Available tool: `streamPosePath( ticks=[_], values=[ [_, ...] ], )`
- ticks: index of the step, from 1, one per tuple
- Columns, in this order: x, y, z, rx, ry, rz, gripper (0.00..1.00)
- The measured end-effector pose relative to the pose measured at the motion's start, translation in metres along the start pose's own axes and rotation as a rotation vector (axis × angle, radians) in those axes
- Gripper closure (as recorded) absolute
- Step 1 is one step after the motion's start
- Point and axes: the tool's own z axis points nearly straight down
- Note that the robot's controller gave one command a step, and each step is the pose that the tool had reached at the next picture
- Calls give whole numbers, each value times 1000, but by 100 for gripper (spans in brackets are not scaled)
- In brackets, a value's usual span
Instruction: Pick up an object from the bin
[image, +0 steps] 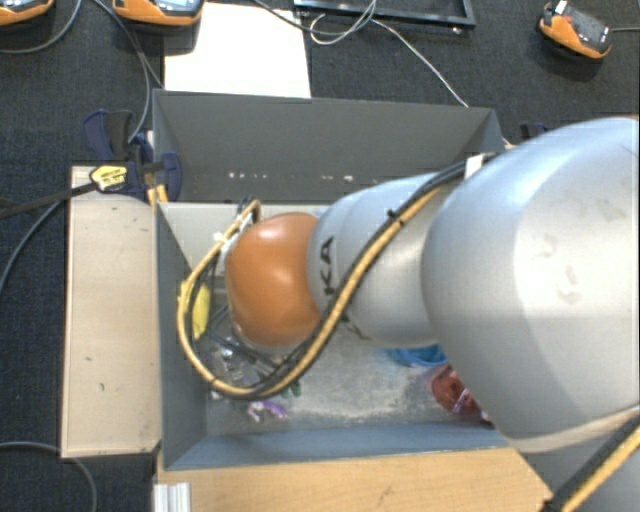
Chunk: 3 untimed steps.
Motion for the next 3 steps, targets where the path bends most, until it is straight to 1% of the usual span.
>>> streamPosePath(
  ticks=[1,2,3],
  values=[
    [-3,-3,-30,0,2,-8,100],
    [-8,-3,-63,-1,-1,32,100],
    [-15,-11,-65,-1,-4,45,100]
  ],
)
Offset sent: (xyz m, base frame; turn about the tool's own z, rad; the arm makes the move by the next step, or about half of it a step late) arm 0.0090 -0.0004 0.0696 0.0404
